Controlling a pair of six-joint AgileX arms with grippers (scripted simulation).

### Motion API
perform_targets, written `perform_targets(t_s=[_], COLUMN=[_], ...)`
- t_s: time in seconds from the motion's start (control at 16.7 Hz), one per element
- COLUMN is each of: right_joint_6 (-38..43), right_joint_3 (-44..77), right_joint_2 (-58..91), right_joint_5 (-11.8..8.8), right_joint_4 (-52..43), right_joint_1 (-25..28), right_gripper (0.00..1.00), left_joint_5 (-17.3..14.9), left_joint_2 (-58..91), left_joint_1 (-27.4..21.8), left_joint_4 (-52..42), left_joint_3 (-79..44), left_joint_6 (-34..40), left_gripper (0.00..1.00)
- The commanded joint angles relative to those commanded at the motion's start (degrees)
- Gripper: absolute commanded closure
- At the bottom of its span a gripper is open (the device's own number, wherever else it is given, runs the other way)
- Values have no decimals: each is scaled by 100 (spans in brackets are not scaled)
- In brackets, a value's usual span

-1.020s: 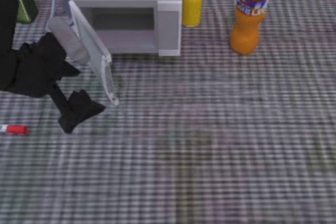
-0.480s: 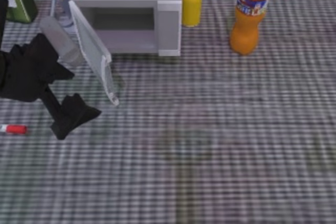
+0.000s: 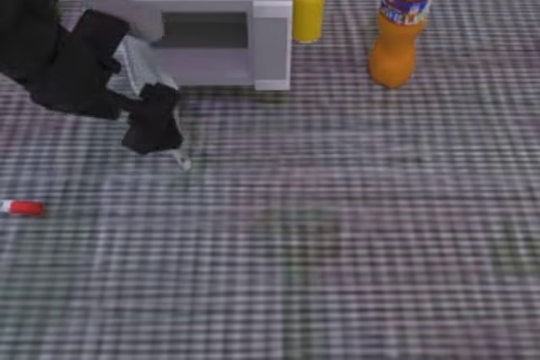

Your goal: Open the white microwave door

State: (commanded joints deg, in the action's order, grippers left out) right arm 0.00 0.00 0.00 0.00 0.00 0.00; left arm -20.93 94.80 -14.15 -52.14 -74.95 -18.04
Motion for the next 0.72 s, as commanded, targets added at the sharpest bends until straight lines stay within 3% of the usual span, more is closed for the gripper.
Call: perform_targets(t_s=[0.54,0.72], right_joint_6=[0,0], right_joint_3=[0,0], right_joint_2=[0,0], right_joint_5=[0,0], right_joint_4=[0,0], right_joint_1=[0,0], right_gripper=[0,0], left_joint_5=[1887,2475], left_joint_2=[2093,2616], left_joint_1=[-984,-1250], left_joint_4=[-3299,-4230], left_joint_3=[-4883,-6011], left_joint_6=[5195,6580], left_gripper=[0,0])
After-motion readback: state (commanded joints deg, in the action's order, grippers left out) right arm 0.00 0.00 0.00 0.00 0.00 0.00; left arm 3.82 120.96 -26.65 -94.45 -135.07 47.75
